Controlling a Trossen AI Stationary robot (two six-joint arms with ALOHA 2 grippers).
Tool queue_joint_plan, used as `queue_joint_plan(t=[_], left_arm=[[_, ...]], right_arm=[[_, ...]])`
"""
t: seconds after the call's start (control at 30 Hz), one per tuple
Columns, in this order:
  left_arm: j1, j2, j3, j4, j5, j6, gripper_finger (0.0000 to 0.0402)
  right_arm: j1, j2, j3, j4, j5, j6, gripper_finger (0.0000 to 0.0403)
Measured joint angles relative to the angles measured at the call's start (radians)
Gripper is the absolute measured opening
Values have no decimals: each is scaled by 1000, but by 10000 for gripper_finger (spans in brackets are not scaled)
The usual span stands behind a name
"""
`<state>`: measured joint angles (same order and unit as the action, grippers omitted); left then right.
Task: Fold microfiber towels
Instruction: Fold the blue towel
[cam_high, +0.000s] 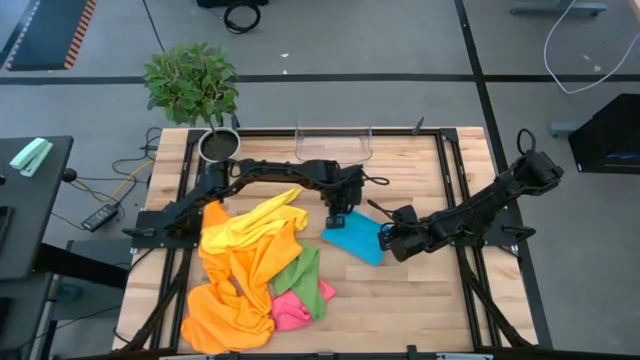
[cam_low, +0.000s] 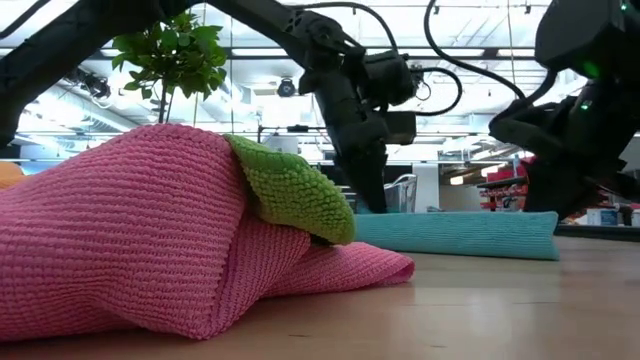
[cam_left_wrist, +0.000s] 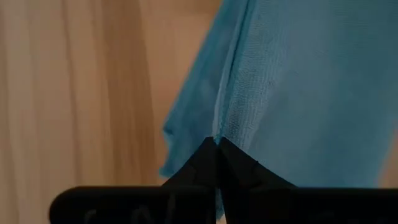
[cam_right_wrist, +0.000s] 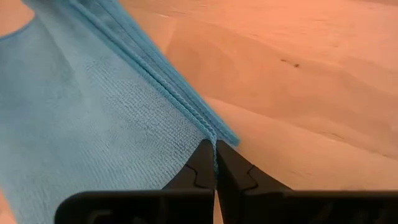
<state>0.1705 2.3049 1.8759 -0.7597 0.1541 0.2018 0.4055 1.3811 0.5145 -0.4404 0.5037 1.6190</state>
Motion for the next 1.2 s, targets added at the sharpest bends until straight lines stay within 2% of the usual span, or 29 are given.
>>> queue_joint_plan(t=[0.2, 0.4, 0.6, 0.77, 0.87, 0.97, 1.1, 1.2], left_arm=[[17, 19, -1, -1, -4, -8, 6], [17, 33, -1, -4, -9, -8, 14], [19, 34, -2, -7, -15, -9, 8], [18, 34, -2, -5, -14, -9, 19], [18, 34, -2, -5, -12, -9, 10], [19, 34, -2, -7, -11, -9, 7], [18, 34, -2, -16, -10, -9, 19], [18, 34, -2, -31, -9, -9, 19]], right_arm=[[0, 0, 0, 9, 21, -1, 9], [0, 0, 0, -3, 20, -1, 35], [0, -33, -1, -47, 36, 12, 87], [14, -132, 0, -87, 76, 10, 144], [40, -189, 0, -59, 110, -7, 160], [41, -189, 0, -27, 111, -50, 131], [-7, -131, -30, 91, 86, -151, 23], [-49, -87, -55, 223, 40, -206, 9]])
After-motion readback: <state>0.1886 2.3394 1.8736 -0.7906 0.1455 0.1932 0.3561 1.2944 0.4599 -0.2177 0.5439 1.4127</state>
